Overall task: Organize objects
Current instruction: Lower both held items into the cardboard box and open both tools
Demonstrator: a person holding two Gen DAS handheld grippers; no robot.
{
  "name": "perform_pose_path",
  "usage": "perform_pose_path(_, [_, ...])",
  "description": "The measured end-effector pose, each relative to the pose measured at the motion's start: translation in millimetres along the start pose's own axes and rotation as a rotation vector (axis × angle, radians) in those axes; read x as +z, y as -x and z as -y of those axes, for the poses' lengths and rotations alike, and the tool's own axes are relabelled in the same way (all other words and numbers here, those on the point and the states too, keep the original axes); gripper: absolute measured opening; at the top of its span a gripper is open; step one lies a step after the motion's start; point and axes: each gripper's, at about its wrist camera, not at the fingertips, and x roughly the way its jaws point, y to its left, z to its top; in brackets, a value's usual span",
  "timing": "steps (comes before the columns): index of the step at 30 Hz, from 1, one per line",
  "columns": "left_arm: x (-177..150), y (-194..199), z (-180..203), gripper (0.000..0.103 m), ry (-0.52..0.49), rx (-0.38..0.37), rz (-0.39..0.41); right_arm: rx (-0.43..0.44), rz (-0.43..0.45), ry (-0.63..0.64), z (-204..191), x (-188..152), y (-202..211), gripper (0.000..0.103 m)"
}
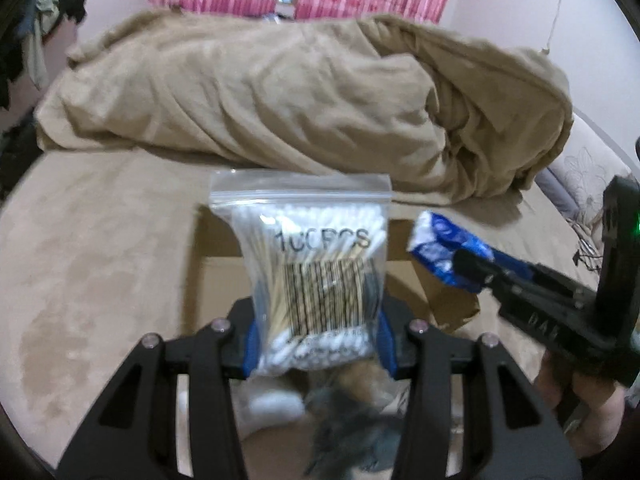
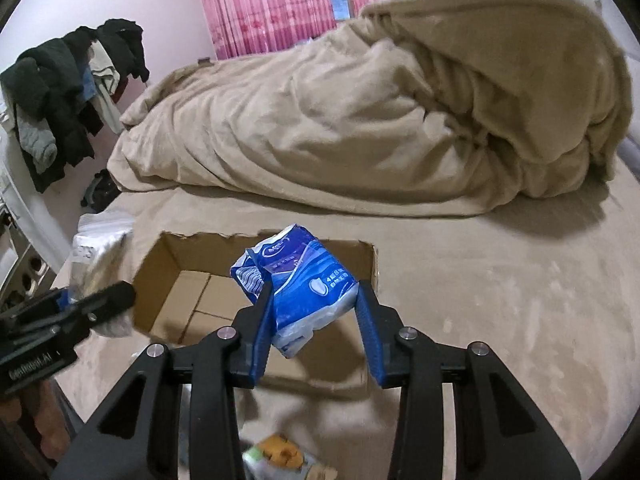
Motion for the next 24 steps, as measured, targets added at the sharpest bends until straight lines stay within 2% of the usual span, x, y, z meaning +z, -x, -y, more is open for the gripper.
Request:
perform_pose_path(3, [1.2,-32.3,4.1,0.047,0.018,-0.029,-0.059,-0.007,-0.046,0.006,6.7,-6.7,-18.7,0.041])
perform_pose_path(4, [-0.1,-48.6,6.6,0.047,0.021,-0.039,-0.11,-0.01,-0.061,0.007,9.2,-11.4,-22.4,0.041])
perform_pose_path(6, [-5.3,-62.9,10.1,0.047,0.026,-0.047,-0.157,-0.025,-0.08,0.011,12.4,-18.4,-24.5,0.041])
perform_pose_path(11, [-14.8,-69.4,20.7,0.048,-0.014,-0.053,-0.211,0.011,-0.152,-0.036,11.1,-33.7,-20.9,0.041])
perform_pose_path(14, [-17.0,-63.8,20.6,0.053,-0.019,-0.046,-0.215,-0.024,-0.118,-0.006,2.5,-38.7,-15.7,0.045])
perform_pose_path(15, [-17.0,-61.3,20.6,0.057,-0.023,-0.044,-0.219,-0.024,-0.118,-0.015,1.9,-38.4,-15.2,0.05])
perform_pose_path(17, [-14.7,-52.0,19.4,0.059,-0.02,-0.034,-0.204,-0.016,-0.116,-0.019,-0.3,-36.3,-13.8,0.057])
perform_pose_path(19, [-11.8,-37.6,16.6,0.061,-0.015,-0.028,-0.176,-0.029,-0.106,-0.005,-4.9,-33.4,-7.6,0.069])
perform_pose_path(20, [-10.4,-29.3,14.3,0.071,-0.007,-0.029,-0.16,-0.042,-0.097,-0.002,-6.6,-32.0,-2.6,0.077])
perform_pose_path(22, [-9.9,-6.2,9.4,0.083,0.003,-0.027,-0.117,-0.053,-0.073,0.002,-10.7,-29.4,11.8,0.078])
perform_pose_path(24, [-11.3,17.0,5.8,0.083,0.003,-0.03,-0.088,-0.065,-0.062,0.009,-15.5,-28.9,26.9,0.078])
